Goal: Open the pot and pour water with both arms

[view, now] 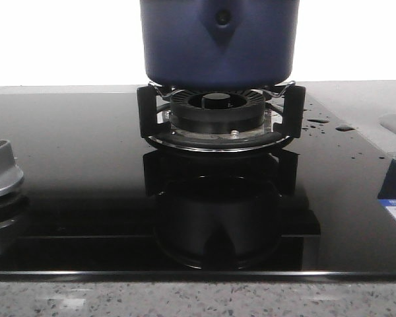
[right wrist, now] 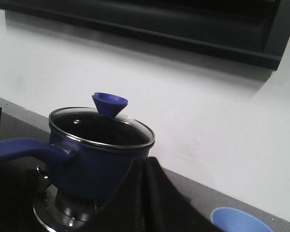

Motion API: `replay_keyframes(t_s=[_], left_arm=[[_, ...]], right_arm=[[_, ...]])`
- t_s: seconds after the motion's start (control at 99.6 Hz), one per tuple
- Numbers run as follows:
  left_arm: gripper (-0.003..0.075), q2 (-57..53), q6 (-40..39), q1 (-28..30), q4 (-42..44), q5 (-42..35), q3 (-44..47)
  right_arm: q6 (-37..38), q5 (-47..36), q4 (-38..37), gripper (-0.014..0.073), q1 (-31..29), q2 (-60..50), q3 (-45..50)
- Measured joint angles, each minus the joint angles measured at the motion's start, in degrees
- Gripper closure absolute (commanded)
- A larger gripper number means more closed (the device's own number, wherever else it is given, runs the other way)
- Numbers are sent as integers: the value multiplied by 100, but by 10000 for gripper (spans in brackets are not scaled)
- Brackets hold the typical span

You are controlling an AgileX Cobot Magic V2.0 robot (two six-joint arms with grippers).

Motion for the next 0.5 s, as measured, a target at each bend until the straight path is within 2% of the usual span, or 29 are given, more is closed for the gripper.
replay_keyframes(t_s=[0.181,0.502], left_arm=[[732,-706,-271,2,70,-23,491],[732,-786,-312,2,70,-34,556]], right_arm=[[12,0,0,657,0,-37,0],[12,-5,0,657,0,-37,9]])
